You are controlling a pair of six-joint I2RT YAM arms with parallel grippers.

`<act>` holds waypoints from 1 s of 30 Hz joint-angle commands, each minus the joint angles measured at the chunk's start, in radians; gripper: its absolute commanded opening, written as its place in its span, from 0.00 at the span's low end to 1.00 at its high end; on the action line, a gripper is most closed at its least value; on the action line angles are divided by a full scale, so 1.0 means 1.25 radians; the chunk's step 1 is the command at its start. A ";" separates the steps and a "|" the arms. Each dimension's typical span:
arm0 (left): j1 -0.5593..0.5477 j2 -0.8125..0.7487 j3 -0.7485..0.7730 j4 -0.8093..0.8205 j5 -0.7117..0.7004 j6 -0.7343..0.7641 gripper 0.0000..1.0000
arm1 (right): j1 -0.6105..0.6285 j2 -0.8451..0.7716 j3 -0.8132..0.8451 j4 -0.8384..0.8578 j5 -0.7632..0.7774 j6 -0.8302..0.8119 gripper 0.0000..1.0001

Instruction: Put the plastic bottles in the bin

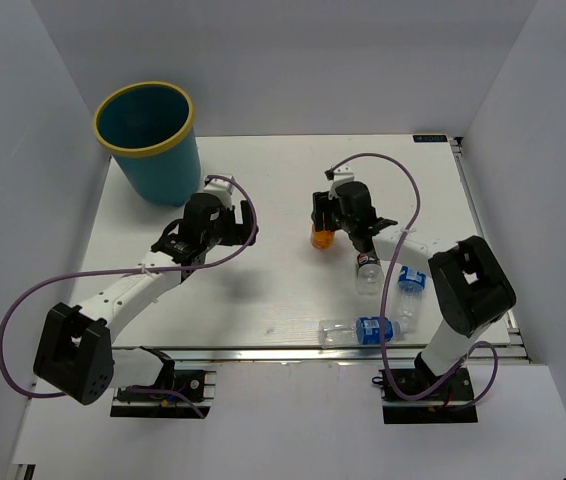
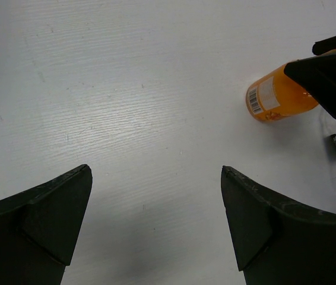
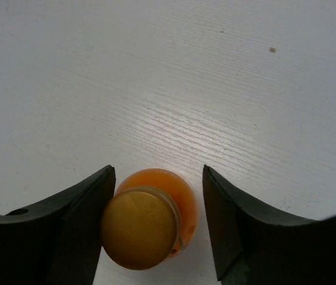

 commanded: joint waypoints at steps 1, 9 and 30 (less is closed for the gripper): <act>0.001 -0.026 -0.012 0.009 0.033 0.011 0.98 | 0.005 0.012 0.008 0.046 0.020 0.007 0.62; 0.001 -0.005 -0.002 0.029 0.115 0.017 0.98 | 0.006 -0.074 -0.002 0.025 -0.031 0.027 0.23; -0.157 0.149 0.047 0.235 0.394 0.120 0.98 | 0.007 -0.147 0.034 0.029 -0.729 0.333 0.09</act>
